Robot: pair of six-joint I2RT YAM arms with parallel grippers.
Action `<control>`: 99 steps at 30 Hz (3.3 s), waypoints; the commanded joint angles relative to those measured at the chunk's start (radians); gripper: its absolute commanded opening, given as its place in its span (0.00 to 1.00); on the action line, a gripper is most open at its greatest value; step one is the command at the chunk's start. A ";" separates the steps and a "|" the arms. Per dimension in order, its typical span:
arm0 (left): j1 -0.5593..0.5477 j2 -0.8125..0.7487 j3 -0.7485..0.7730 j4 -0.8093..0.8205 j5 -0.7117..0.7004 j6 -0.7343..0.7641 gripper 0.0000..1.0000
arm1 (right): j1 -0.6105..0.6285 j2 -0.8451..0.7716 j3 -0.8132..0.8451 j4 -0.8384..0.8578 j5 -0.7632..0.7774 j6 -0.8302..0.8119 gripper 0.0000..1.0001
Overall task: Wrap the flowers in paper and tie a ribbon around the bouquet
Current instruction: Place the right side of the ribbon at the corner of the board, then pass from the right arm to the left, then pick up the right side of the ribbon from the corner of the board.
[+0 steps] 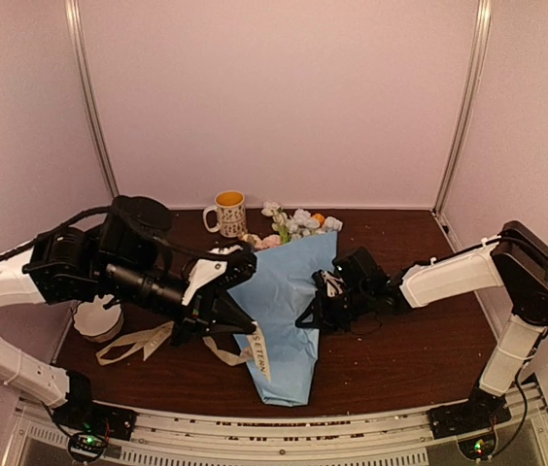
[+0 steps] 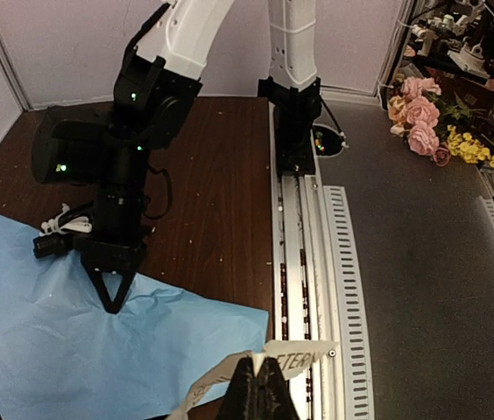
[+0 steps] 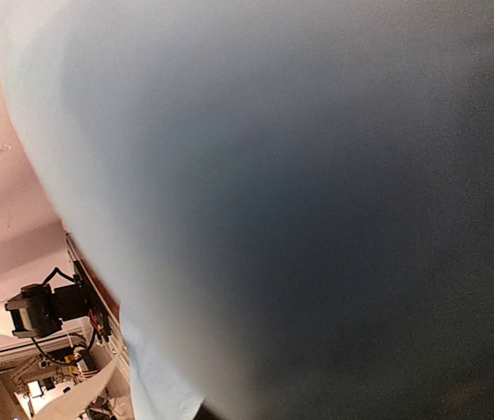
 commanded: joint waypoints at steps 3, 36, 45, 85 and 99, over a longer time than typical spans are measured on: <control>0.004 0.105 0.079 -0.027 0.137 0.133 0.00 | 0.001 -0.003 0.085 -0.028 -0.034 0.004 0.00; -0.223 0.689 0.481 0.052 -0.079 0.330 0.70 | -0.008 -0.034 0.149 -0.177 0.022 -0.073 0.00; 0.031 0.403 0.223 0.180 -0.304 -0.196 0.81 | -0.009 -0.040 0.118 -0.146 0.031 -0.054 0.00; 0.539 0.640 -0.322 0.702 -0.025 -0.824 0.00 | -0.003 -0.099 0.127 -0.300 0.100 -0.133 0.18; 0.539 0.668 -0.342 0.741 -0.028 -0.841 0.00 | 0.241 -0.414 0.028 -0.871 0.446 -0.218 0.54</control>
